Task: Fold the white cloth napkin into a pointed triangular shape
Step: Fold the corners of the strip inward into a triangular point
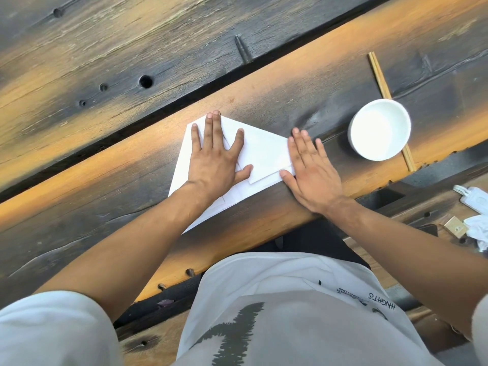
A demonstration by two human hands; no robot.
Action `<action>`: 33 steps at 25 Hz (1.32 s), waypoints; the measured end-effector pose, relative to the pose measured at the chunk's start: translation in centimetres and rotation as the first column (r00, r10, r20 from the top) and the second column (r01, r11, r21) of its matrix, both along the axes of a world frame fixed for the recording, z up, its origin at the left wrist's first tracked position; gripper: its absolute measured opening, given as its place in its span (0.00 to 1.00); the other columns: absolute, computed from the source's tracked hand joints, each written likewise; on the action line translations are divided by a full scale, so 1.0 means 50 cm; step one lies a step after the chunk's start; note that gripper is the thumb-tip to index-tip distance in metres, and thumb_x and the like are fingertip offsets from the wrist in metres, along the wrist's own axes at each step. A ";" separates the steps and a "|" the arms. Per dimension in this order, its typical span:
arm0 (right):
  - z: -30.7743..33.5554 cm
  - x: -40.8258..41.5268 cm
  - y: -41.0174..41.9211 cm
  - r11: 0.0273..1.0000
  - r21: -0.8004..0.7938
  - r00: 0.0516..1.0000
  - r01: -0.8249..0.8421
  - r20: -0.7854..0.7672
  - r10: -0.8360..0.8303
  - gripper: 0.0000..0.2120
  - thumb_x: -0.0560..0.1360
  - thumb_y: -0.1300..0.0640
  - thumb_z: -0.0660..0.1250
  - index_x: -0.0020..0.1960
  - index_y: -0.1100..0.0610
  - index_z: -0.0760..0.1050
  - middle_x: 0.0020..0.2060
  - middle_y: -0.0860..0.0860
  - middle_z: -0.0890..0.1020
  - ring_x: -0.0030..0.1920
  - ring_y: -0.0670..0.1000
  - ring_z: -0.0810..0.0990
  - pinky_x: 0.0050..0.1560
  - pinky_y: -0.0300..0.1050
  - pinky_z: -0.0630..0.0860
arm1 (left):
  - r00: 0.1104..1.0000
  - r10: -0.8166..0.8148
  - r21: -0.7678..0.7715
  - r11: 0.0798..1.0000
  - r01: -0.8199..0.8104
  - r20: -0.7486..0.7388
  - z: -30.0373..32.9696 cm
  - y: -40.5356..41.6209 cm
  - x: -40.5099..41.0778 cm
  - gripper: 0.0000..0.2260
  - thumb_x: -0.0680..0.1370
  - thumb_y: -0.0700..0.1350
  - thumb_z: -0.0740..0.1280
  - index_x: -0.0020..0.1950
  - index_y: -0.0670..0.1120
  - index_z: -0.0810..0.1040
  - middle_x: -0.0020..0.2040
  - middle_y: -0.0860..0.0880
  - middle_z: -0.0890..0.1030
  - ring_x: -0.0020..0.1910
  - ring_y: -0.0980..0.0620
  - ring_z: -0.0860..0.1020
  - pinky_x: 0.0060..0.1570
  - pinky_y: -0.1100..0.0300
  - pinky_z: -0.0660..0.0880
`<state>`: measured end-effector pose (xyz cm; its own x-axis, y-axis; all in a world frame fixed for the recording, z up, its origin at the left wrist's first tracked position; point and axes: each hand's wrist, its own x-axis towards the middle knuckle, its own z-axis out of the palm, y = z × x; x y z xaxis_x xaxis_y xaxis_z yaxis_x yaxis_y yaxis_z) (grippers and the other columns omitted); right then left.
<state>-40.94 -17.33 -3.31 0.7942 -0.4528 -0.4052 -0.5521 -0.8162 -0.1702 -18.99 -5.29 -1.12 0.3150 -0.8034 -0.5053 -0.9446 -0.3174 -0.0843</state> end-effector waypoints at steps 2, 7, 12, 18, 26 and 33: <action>0.001 -0.032 -0.010 0.999 -0.029 0.999 0.013 -0.032 -0.014 0.35 0.84 0.41 0.46 0.82 0.62 0.43 0.82 0.57 0.44 0.82 0.55 0.41 0.81 0.59 0.45 | 1.000 -0.010 0.009 1.000 0.010 0.008 0.001 0.001 0.001 0.40 0.79 0.72 0.48 0.84 0.50 0.44 0.80 0.28 0.39 0.81 0.32 0.39 0.77 0.30 0.44; 0.003 -0.043 -0.006 0.998 -0.033 0.999 0.045 -0.027 -0.046 0.35 0.83 0.41 0.45 0.82 0.62 0.45 0.82 0.57 0.46 0.82 0.55 0.42 0.80 0.60 0.45 | 0.999 0.006 0.004 1.000 -0.005 -0.032 0.004 0.005 0.008 0.39 0.80 0.71 0.48 0.84 0.51 0.45 0.81 0.31 0.38 0.81 0.34 0.38 0.78 0.33 0.42; 0.020 0.010 0.028 0.989 -0.040 0.986 0.140 0.098 -0.136 0.32 0.84 0.47 0.50 0.81 0.65 0.49 0.82 0.61 0.50 0.82 0.59 0.46 0.81 0.60 0.43 | 0.982 0.102 -0.188 0.973 -0.131 -0.159 0.001 0.026 0.021 0.37 0.82 0.66 0.53 0.84 0.45 0.50 0.84 0.36 0.44 0.83 0.40 0.42 0.81 0.43 0.41; 0.001 0.126 0.061 1.000 -0.019 0.981 0.000 0.192 0.004 0.30 0.85 0.51 0.48 0.81 0.65 0.49 0.81 0.62 0.50 0.82 0.60 0.46 0.81 0.58 0.46 | 0.993 0.003 -0.249 0.968 -0.034 -0.122 -0.022 0.012 -0.015 0.29 0.86 0.58 0.44 0.85 0.45 0.47 0.85 0.43 0.44 0.83 0.41 0.42 0.81 0.41 0.42; -0.027 0.008 0.010 0.997 -0.044 0.993 0.063 0.099 -0.058 0.36 0.84 0.41 0.50 0.82 0.64 0.45 0.82 0.59 0.47 0.82 0.57 0.43 0.81 0.56 0.43 | 0.991 -0.052 -0.169 0.985 0.031 -0.120 -0.053 0.016 -0.001 0.31 0.84 0.64 0.38 0.84 0.51 0.37 0.84 0.48 0.37 0.82 0.45 0.35 0.81 0.42 0.38; -0.010 -0.043 0.004 0.984 -0.050 0.986 0.169 0.020 -0.168 0.36 0.84 0.41 0.47 0.82 0.64 0.43 0.82 0.59 0.44 0.82 0.57 0.41 0.81 0.58 0.43 | 0.989 -0.081 -0.076 0.995 0.072 -0.122 -0.043 0.011 0.001 0.40 0.79 0.73 0.38 0.82 0.51 0.31 0.82 0.46 0.31 0.81 0.44 0.30 0.80 0.40 0.37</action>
<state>-43.11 -17.13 -3.82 0.7108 -0.6005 -0.3662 -0.6801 -0.7197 -0.1400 -18.95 -4.74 -3.29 0.1893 -0.8580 -0.4775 -0.9680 -0.2447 0.0560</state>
